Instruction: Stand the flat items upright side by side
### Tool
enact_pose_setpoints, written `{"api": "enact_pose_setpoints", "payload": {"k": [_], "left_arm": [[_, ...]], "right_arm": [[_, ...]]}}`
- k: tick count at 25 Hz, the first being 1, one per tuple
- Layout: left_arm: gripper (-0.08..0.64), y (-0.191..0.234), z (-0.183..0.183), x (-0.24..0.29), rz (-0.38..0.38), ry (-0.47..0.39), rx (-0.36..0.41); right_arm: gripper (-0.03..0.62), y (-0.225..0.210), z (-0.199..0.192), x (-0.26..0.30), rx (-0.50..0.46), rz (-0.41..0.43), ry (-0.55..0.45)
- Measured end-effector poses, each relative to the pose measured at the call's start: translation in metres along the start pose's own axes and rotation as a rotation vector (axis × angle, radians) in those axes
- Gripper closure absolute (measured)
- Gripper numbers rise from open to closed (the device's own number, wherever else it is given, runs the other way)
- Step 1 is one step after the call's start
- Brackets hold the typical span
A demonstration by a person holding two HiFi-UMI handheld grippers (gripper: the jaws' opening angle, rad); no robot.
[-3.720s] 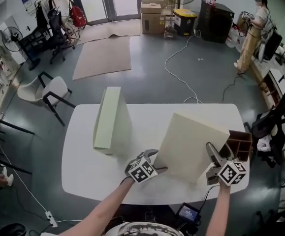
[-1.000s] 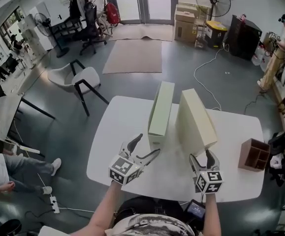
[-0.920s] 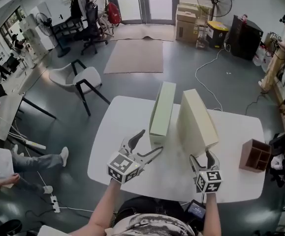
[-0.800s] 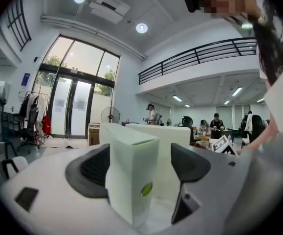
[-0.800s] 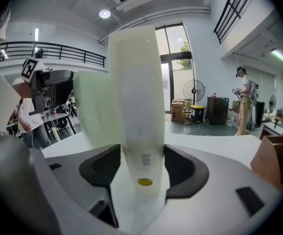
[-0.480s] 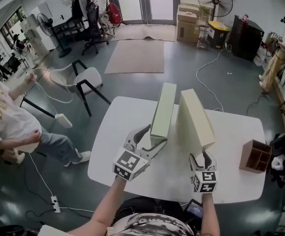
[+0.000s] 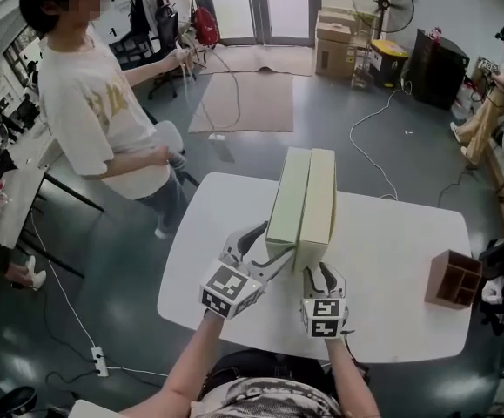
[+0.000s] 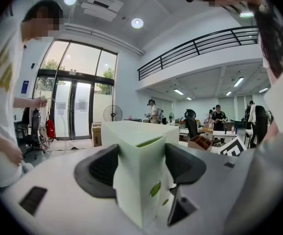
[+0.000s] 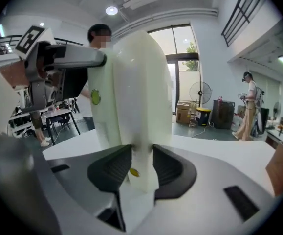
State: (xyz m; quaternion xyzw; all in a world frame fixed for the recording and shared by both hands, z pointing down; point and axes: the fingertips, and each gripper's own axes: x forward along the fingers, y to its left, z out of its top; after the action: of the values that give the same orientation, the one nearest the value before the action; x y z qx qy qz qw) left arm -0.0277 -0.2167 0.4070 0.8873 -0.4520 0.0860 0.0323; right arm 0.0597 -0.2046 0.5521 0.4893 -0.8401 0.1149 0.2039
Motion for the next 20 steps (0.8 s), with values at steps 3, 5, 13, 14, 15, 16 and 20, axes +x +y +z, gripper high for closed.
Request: {"api": "enact_pose_setpoints", "payload": {"k": [3,5,13,14,15,16,20], "left_arm": [[0.250,0.001,0.000,0.000,-0.007,0.006,0.009],[0.247,0.003,0.000,-0.002,-0.007,0.002,0.002],[0.239,0.008,-0.001,-0.008,0.008,-0.009,-0.019],[0.239,0.008,-0.002,-0.010,0.006,-0.012,-0.025],[0.239,0.009,-0.003,-0.012,0.002,-0.015,-0.033],[0.239,0.009,-0.005,-0.014,-0.001,-0.016,-0.042],[0.239,0.008,-0.016,-0.027,-0.019,0.002,-0.057]], "right_arm": [[0.459,0.007,-0.004,0.003,-0.023,0.016,0.004],[0.454,0.008,-0.005,0.003,-0.020,0.051,0.013],[0.445,0.010,-0.006,-0.003,-0.025,0.096,0.019],[0.439,0.009,-0.007,-0.006,-0.012,0.095,0.014],[0.439,0.008,-0.007,-0.009,0.001,0.093,0.010],[0.439,0.007,-0.007,-0.012,0.012,0.090,0.008],[0.439,0.008,-0.009,-0.031,0.072,0.079,0.005]]}}
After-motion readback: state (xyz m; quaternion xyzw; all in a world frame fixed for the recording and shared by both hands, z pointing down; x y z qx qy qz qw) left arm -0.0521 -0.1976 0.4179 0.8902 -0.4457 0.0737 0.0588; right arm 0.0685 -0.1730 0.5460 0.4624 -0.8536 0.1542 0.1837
